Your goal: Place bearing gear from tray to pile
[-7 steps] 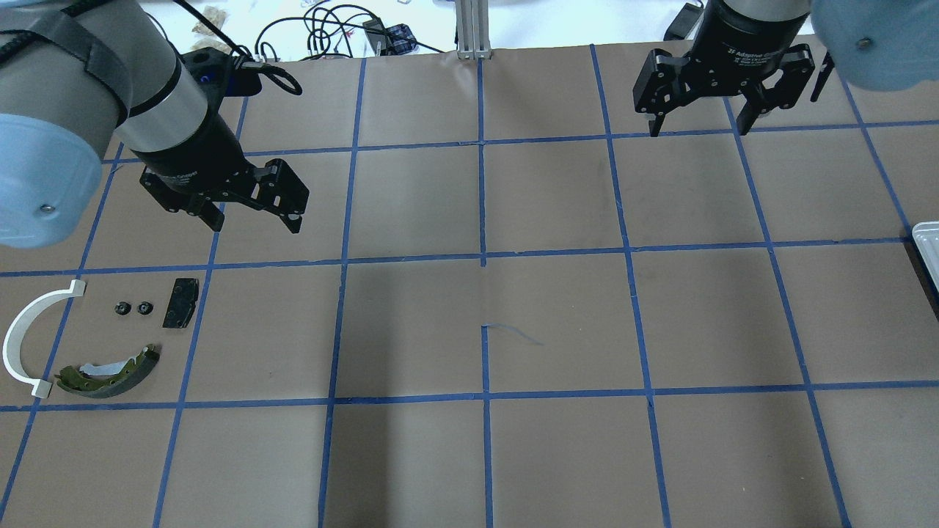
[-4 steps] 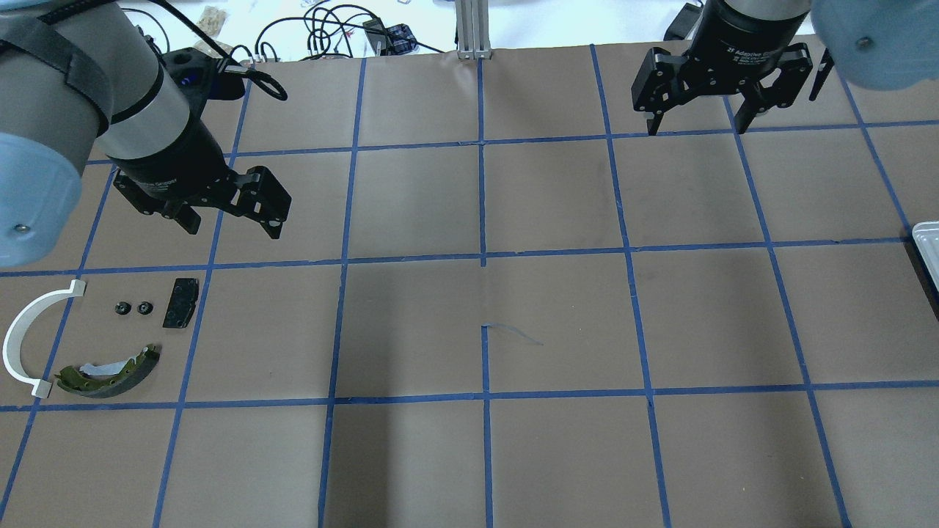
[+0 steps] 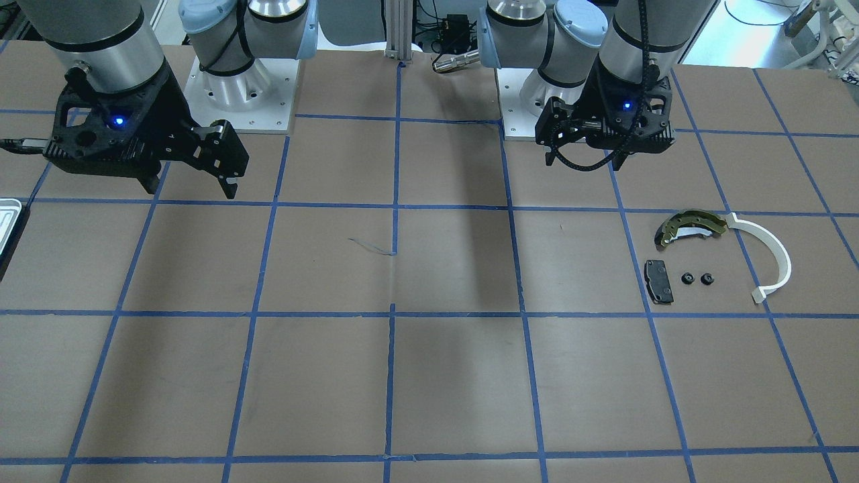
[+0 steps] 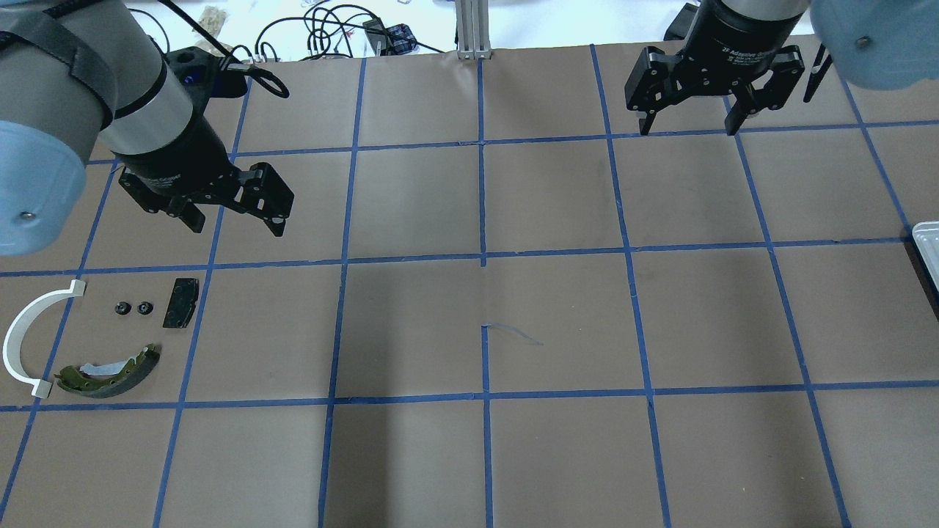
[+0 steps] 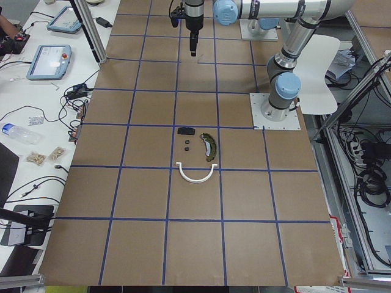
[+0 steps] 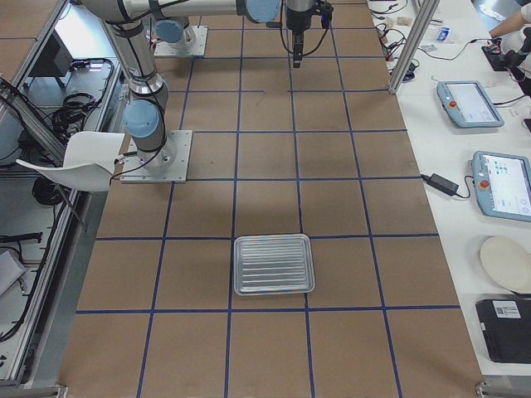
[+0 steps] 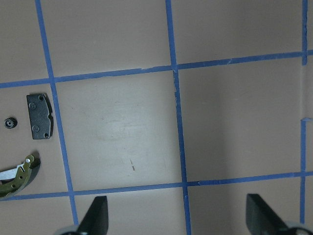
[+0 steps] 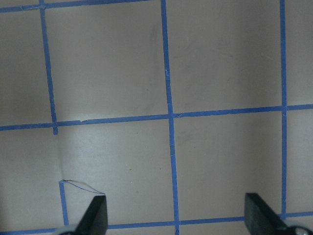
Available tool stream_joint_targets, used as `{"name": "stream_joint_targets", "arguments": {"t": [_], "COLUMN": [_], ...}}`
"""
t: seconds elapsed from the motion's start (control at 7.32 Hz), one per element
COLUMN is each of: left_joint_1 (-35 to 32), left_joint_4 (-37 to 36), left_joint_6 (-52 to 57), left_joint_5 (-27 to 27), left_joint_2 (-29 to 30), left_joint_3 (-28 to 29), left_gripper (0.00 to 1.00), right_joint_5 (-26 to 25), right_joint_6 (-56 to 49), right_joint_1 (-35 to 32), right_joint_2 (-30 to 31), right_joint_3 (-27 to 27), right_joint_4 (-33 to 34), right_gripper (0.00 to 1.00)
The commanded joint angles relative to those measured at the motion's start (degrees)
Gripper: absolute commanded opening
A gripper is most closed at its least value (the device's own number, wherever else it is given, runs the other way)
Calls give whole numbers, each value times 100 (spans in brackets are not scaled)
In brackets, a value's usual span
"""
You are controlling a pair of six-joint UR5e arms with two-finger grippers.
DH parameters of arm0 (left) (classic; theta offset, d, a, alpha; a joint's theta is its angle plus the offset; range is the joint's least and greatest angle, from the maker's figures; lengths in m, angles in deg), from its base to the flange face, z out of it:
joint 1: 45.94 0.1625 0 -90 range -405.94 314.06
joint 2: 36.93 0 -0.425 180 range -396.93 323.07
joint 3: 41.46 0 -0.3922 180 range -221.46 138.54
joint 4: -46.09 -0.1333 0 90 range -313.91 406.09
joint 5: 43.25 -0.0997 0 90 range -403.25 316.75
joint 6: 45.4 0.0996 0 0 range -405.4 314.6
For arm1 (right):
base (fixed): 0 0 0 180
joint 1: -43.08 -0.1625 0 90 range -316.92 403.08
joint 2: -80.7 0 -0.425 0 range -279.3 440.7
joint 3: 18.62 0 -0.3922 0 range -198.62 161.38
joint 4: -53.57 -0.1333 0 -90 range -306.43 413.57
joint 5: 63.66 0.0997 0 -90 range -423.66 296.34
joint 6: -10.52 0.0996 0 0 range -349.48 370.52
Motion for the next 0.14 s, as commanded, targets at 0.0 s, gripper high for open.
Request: {"name": "stream_joint_targets", "arguments": {"t": [0.0], "left_joint_1": [6], "left_joint_4": [-26], "left_joint_6": [-1], "left_joint_5": [14], "left_joint_2": [33], "left_joint_3": [2], "left_gripper": [100], "right_joint_5": [2], "right_joint_6": [8], "right_joint_1": [0], "right_joint_2": [-4], "right_joint_3": [-7], "right_joint_4": [-1], "right_gripper": [100]}}
